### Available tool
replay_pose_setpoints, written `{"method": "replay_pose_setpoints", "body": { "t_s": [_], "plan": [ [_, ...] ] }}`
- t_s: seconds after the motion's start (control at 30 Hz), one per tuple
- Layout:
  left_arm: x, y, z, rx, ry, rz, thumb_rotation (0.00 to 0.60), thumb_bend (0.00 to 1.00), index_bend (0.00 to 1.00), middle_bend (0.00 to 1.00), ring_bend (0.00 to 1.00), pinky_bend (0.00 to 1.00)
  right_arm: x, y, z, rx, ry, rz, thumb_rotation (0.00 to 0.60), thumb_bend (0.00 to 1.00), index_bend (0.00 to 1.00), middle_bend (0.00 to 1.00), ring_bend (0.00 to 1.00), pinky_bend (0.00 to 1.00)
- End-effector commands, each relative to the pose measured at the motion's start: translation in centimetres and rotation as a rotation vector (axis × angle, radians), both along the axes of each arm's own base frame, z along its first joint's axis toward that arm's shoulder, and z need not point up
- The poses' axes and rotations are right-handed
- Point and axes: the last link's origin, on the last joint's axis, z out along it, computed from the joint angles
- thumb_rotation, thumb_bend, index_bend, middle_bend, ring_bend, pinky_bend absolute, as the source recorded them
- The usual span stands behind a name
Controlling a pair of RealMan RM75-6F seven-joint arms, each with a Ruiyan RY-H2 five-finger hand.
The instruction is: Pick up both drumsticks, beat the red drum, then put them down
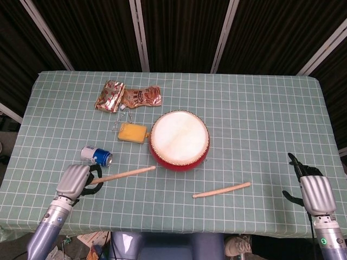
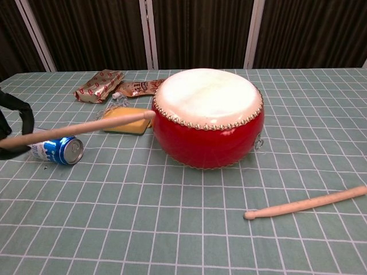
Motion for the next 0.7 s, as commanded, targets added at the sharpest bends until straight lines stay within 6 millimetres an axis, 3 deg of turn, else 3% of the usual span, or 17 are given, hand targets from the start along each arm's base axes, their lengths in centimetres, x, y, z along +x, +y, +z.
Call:
{"method": "replay_pose_setpoints", "body": {
  "t_s": [0.03, 0.1, 0.2, 0.7],
  "plan": [
    [-0.7, -0.1, 1.9, 0.038, -0.038, 0.007, 0.600, 0.55, 0.72, 1.00, 1.00, 1.00, 0.2, -0.5, -0.5, 0.030, 0.040, 0.017, 0.600, 0.17, 0.24, 0.93, 0.98, 0.94],
    [-1.1, 0.0, 2.4, 0.043, -0.049, 0.013, 0.600, 0.55, 0.72, 1.00, 1.00, 1.00, 0.6, -0.7, -1.0, 0.037, 0.076, 0.045, 0.600, 0.19, 0.36, 1.00, 1.00, 1.00],
    [-1.2, 0.2, 2.7, 0.040, -0.059, 0.014, 0.600, 0.55, 0.72, 1.00, 1.00, 1.00, 1.5, -1.0, -2.3, 0.055, 0.114, 0.085, 0.600, 0.22, 0.43, 1.00, 1.00, 1.00],
    [-1.2, 0.4, 2.9, 0.037, -0.081, 0.015, 0.600, 0.55, 0.72, 1.00, 1.00, 1.00, 4.8, -2.1, -9.5, 0.185, 0.218, 0.085, 0.600, 0.25, 0.44, 1.00, 1.00, 1.00]
  ]
}}
